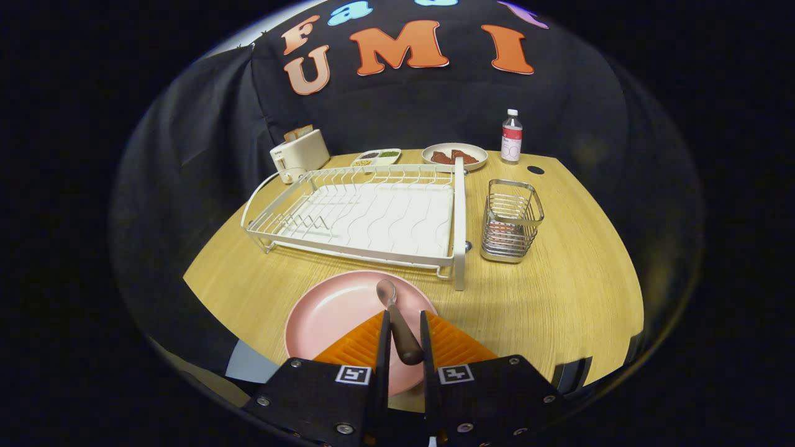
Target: Take the plate from the dish rack, then take the spoon from the basket and place it into the plate.
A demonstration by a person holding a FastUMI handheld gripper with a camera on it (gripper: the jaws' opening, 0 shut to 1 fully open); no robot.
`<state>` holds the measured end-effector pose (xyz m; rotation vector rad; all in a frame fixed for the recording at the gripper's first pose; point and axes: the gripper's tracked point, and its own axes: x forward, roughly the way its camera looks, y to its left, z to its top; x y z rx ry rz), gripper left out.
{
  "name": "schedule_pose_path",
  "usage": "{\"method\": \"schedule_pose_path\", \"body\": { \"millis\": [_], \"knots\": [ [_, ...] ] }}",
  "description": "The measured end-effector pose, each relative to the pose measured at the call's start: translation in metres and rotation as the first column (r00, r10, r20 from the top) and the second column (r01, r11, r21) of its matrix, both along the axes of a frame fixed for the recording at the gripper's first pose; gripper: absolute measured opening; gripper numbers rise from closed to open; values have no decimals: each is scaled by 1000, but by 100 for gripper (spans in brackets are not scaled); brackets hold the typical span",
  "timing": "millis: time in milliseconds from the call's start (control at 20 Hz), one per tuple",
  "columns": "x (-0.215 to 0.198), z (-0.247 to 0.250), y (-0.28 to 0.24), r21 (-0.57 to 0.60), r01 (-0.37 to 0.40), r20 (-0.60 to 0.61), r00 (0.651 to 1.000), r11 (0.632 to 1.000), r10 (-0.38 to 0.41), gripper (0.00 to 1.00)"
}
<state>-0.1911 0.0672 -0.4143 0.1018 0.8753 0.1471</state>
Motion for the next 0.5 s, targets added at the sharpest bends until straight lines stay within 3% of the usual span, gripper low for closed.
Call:
{"method": "schedule_pose_path", "body": {
  "millis": [250,500],
  "knots": [
    [10,10,-9,-81,-8,6,1000,997,8,35],
    [46,65,-17,-96,30,131,991,995,-17,60]
  ]
}}
